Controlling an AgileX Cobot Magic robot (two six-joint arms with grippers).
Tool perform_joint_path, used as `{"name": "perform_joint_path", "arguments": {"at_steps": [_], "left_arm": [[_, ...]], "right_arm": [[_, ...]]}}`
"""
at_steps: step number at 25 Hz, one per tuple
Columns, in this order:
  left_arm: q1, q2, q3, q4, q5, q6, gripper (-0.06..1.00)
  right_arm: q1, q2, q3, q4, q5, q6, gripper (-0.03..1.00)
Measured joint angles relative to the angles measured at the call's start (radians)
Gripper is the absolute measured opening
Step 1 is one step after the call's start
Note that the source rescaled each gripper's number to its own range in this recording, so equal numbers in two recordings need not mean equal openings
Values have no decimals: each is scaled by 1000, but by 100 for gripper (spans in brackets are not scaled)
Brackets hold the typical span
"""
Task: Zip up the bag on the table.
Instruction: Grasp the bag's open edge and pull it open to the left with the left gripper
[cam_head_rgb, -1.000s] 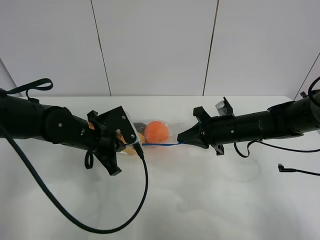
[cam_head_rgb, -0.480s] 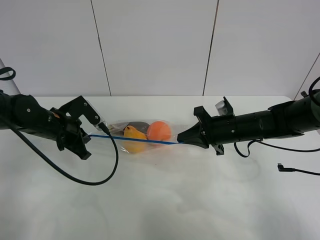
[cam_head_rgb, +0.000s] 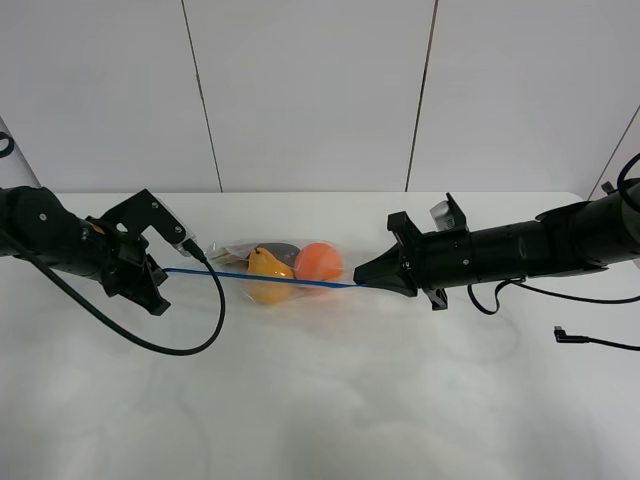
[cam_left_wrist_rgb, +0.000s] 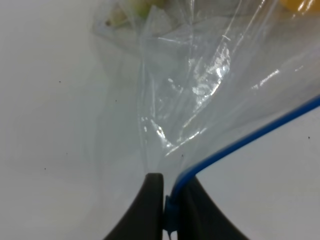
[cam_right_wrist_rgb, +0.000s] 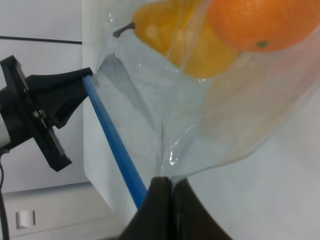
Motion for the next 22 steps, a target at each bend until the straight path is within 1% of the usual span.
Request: {"name": "perform_joint_path", "arguments": {"at_steps": [2,5,6,7,8,9,11,14,16,17,19,22], "left_arm": [[0,0,0,0,0,-1,0],[0,0,0,0,0,-37,1],[0,0,1,0,0,-48,2],[3,0,1,1,-1,-62,6],[5,0,1,1,-3,-75,12],[12,-1,1,4,-5,-95,30],[15,-2,1,5,-16,-130,52],[15,-7,1,5,-23,-198,79],[15,-9,1,5,-14,-259,89],[15,-11,1,5,-1,-287,93],[15,-13,1,5,37,-345,96],[20,-30,1,5,83,-428,98]], "right_arm": [[0,0,0,0,0,0,0],[0,0,0,-1,0,0,0],[0,0,0,-4,0,0,0],[0,0,0,-8,-2,0,0],[0,0,0,-13,-4,0,0],[-1,0,0,-18,-6,-1,0],[-4,0,0,-27,-9,-1,0],[-6,0,0,-33,-12,-4,0],[-6,0,0,-35,-18,-5,0],[-7,0,0,-36,-21,-5,0],[-8,0,0,-37,-27,-6,0],[-8,0,0,-38,-39,-8,0]]}}
